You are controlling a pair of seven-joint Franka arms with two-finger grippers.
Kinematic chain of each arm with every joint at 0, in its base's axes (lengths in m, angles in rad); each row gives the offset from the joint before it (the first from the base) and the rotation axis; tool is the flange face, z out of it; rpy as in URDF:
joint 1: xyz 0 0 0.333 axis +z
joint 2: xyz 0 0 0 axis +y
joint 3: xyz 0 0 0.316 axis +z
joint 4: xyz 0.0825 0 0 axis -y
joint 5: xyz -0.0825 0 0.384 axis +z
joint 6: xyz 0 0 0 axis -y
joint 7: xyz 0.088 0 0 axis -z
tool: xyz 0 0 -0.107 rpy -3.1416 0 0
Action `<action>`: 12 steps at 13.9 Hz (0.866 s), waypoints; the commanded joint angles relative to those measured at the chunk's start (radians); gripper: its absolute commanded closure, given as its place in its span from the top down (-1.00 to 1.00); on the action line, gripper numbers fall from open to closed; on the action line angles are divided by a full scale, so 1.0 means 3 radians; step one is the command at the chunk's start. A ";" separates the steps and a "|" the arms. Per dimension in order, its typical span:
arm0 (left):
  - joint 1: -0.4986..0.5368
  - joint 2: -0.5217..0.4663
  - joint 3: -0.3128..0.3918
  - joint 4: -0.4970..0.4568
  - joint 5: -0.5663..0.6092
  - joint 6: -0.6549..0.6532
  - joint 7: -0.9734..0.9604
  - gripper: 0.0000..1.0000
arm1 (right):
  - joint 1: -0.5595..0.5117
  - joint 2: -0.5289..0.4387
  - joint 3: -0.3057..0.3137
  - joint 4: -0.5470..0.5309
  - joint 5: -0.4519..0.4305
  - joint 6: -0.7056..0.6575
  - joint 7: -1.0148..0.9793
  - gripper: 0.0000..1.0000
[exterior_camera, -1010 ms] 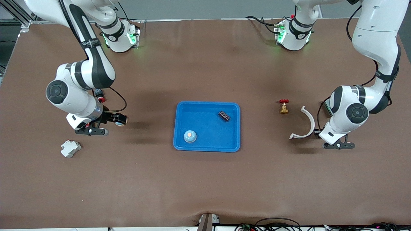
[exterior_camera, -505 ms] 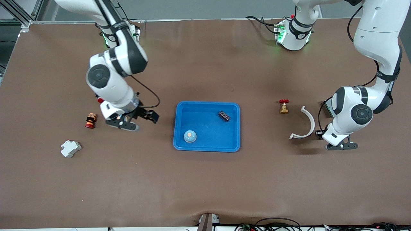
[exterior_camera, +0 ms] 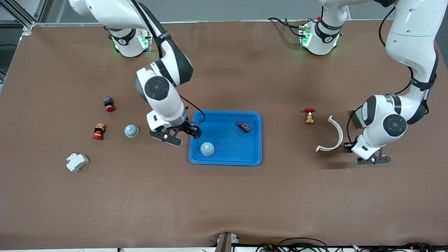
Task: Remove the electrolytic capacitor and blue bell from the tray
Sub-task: 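Set the capacitor by the bracket while the right gripper sets the bell down, then grasp the second capacitor with the left gripper while the right gripper grasps the bell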
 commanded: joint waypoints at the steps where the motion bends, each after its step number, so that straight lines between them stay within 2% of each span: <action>1: 0.0025 -0.0036 -0.0036 0.0037 -0.0053 -0.0111 0.0009 1.00 | 0.0067 0.0272 -0.0030 0.0335 -0.0057 -0.0052 0.0174 1.00; 4: 0.0014 -0.0286 -0.0082 0.0113 -0.0108 -0.0611 0.0004 1.00 | 0.0128 0.0431 -0.0030 0.0412 -0.0062 -0.0006 0.0317 1.00; 8: -0.0016 -0.0307 -0.0307 0.0859 -0.0323 -0.1848 -0.0149 1.00 | 0.0154 0.0615 -0.0030 0.0494 -0.0057 0.0162 0.0430 1.00; 12: -0.0027 -0.0307 -0.0669 0.1239 -0.0421 -0.2228 -0.0986 1.00 | 0.0194 0.0768 -0.0030 0.0555 -0.0062 0.0270 0.0501 1.00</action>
